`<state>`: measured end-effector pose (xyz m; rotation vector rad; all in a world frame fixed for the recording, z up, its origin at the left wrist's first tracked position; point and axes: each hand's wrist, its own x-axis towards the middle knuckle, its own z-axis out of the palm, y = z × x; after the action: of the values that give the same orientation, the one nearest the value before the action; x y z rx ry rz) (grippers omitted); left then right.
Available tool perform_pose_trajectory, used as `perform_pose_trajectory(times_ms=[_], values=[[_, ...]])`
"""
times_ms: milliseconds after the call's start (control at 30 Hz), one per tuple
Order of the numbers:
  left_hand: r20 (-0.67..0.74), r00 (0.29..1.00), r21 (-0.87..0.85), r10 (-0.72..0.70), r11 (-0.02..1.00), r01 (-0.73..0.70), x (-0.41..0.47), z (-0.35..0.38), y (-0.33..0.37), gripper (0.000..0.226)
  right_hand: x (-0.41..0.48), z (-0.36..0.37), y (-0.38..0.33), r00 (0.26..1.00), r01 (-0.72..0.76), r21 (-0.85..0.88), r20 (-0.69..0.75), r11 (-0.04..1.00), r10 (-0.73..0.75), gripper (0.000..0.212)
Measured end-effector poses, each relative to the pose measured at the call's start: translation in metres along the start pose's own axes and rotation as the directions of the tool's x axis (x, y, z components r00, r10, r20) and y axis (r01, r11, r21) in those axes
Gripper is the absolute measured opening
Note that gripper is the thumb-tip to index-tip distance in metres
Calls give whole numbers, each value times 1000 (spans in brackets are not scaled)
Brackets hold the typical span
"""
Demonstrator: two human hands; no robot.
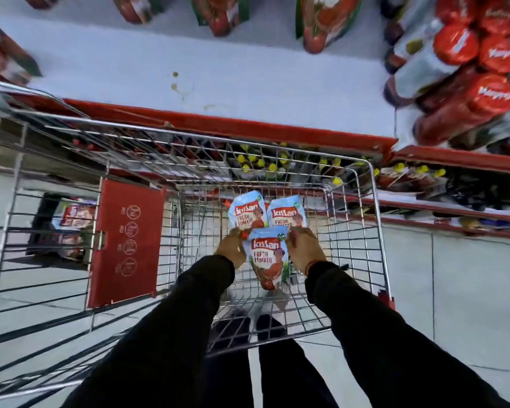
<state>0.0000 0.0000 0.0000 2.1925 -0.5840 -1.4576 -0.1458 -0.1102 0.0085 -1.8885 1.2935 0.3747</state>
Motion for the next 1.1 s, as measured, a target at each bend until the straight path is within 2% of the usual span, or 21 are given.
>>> perform_pose_trajectory(times_ms=[67, 133, 200, 300, 400, 600, 700, 900, 1000, 1100], values=[[29, 999, 114, -33, 993, 30, 6, 3, -5, 42, 4, 4, 2, 999, -8, 0, 38, 1000, 8, 28], [-42, 995, 182, -89, 979, 95, 11, 6, -14, 32, 7, 11, 7, 996, -39, 38, 78, 999, 36, 18], [-123, 987, 194, -102, 973, 125, 13, 9, -19, 29, 8, 17, 13, 997, -59, 106, 47, 993, 54, 9], [-159, 983, 227, -87, 966, 122, 8, 13, -25, 32, 2, 17, 20, 998, -62, 144, 12, 988, 61, 16], [-158, 986, 169, -51, 983, 78, -4, 14, -31, 26, -9, 13, 21, 999, -48, 136, 23, 990, 45, 19], [-249, 968, 142, 29, 990, 7, -37, -7, -25, 16, -38, 1, 0, 999, -29, 275, -6, 961, 32, 19], [-278, 954, 125, 116, 989, -84, -61, -34, -20, 18, -57, -10, -22, 998, 46, 305, -48, 951, -33, 18], [-418, 828, 257, 373, 923, -286, -106, -93, 1, 17, -88, -29, -81, 958, 245, 208, -200, 947, -204, 18], [-463, 756, 296, 463, 884, -361, -127, -132, 13, 22, -101, -36, -116, 888, 343, 68, -349, 937, -300, 22], [-508, 646, 360, 569, 822, -441, -142, -171, 26, 23, -110, -46, -154, 796, 435, -15, -462, 900, -392, 29]])
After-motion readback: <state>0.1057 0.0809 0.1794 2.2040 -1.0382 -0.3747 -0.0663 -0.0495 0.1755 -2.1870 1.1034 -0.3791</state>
